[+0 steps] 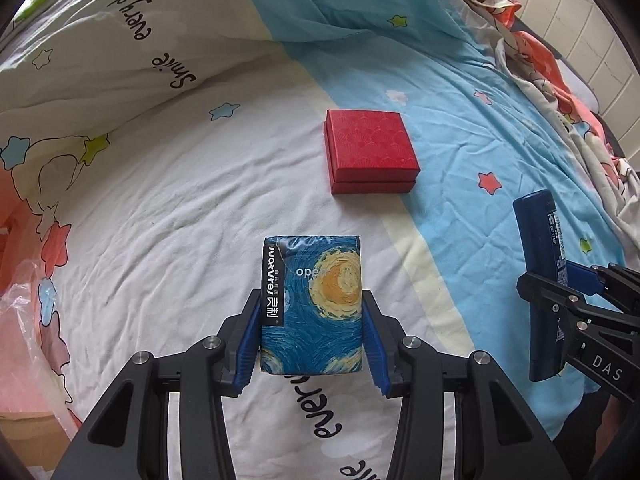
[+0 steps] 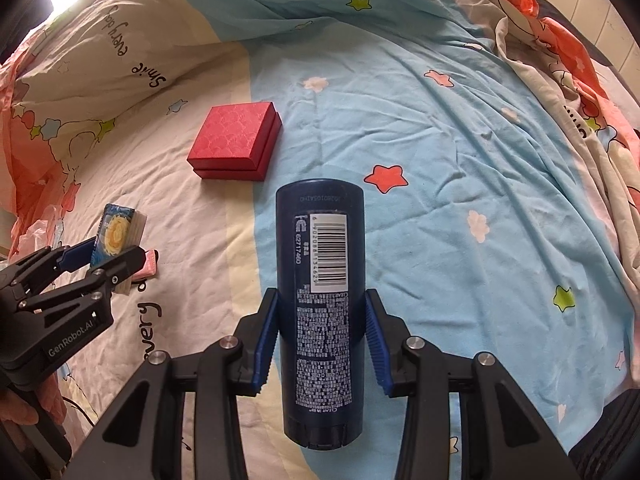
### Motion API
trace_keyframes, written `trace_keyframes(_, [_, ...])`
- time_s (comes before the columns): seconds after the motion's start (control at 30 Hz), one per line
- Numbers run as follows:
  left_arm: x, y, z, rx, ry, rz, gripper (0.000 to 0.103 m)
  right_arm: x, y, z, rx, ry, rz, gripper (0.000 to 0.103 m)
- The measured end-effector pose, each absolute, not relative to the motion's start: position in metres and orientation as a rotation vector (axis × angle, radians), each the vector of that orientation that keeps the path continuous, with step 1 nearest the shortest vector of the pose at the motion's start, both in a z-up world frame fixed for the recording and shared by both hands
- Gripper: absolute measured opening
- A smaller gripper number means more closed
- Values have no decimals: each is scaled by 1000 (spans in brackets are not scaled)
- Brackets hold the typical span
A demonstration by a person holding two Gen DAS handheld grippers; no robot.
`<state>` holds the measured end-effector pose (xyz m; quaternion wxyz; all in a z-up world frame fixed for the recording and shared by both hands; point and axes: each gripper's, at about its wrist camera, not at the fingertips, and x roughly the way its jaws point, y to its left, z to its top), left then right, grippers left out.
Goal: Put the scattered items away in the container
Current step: 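Lift the tissue pack and dark blue bottle with both tools off the bed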
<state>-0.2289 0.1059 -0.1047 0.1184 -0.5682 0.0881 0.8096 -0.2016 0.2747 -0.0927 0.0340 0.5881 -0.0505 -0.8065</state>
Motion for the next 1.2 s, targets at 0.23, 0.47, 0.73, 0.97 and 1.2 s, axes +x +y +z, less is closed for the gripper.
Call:
trace_keyframes(0.23, [-200, 105, -99, -1693, 273, 2333, 47, -187, 270, -83, 1803, -188, -2481, 38])
trace_keyframes(0.47, [-161, 103, -97, -1717, 306, 2302, 47, -161, 262, -75, 1809, -186, -2466, 38])
trace_keyframes(0.73, [-121, 91, -92, -1753, 327, 2281, 47, -131, 249, -64, 1801, -177, -2450, 38])
trace_keyframes(0.97, [-101, 73, -69, -1731, 295, 2319, 47, -112, 229, -41, 1757, -122, -2451, 38])
trace_keyframes(1.2, [-90, 39, -45, -1725, 277, 2389, 47, -104, 200, -24, 1701, -99, -2414, 38])
